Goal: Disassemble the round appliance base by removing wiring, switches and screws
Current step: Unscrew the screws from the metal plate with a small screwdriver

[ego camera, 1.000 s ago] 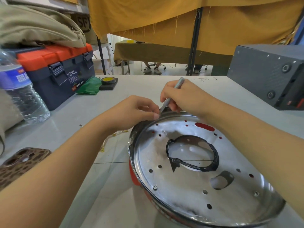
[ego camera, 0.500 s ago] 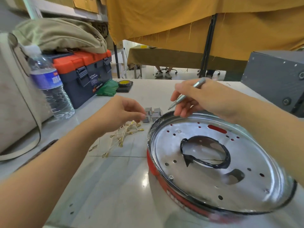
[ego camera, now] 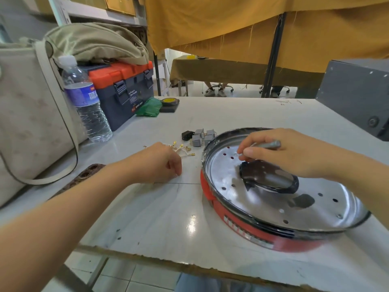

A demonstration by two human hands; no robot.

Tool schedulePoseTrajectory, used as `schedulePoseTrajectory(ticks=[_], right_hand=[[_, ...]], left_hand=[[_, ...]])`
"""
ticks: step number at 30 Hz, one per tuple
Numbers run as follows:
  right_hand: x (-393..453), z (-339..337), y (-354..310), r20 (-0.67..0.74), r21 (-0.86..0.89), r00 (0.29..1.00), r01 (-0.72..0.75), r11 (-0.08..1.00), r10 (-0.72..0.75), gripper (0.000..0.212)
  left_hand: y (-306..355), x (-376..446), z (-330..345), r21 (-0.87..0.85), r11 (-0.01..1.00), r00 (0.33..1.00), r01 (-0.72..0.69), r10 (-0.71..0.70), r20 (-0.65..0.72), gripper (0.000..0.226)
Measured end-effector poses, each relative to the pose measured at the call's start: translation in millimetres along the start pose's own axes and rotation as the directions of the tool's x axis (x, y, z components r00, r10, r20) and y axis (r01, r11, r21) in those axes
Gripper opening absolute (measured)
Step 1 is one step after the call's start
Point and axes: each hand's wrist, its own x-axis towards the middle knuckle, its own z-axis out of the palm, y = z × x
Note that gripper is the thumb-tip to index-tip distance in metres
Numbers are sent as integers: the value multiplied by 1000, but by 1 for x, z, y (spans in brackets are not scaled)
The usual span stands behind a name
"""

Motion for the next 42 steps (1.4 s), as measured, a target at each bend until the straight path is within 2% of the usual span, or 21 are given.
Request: schedulePoseTrajectory(ticks=[3, 8, 11, 13, 15, 21, 28, 32, 35, 39, 42], right_hand=[[-5, 1, -2, -33, -12, 999, 7, 1000, -7, 18], [-9, 2, -5, -73, 76, 997, 18, 997, -13, 17], [-10, 1, -6, -89, 125, 996, 26, 992, -14, 17], [-10, 1, -8, -93, 151, 996, 29, 988, -15, 18], [-11, 1, -8, -91, 170, 996, 37, 985, -21, 19], [-11, 1, -4, -66, 358, 998, 9, 934, 15, 13], [-16, -4, -9, -8, 479, 1000, 21, 878, -19, 16], [-15, -4, -12, 19, 486, 1000, 9, 874, -21, 17], [-12, -1, -15, 42, 487, 999, -4, 874, -19, 18], [-7, 3, -19, 64, 475, 998, -26, 879, -4, 20], [-4, 5, -22, 95, 459, 995, -44, 887, 0, 17]], left_hand=[[0, 0, 2, -14, 1000, 1000, -12, 12, -9, 16], [-1, -1, 0, -62, 998, 999, -11, 9, -45, 17], [10, -2, -7, -312, 950, 990, -10, -33, -135, 6], [25, -2, -10, -526, 850, 991, 35, -98, -91, 19], [37, -1, -10, -622, 778, 992, 86, -124, -18, 23], [51, 4, -8, -720, 666, 980, 193, -159, 115, 13], [57, 21, 2, -733, 665, 978, 142, -207, 2, 23], [63, 29, 14, -766, 633, 971, 109, -234, -55, 31], [71, 32, 25, -855, 512, 961, 76, -265, -74, 32], [76, 26, 33, -952, 283, 953, 118, -302, 28, 23], [77, 24, 38, -972, 226, 964, 71, -265, 9, 19]])
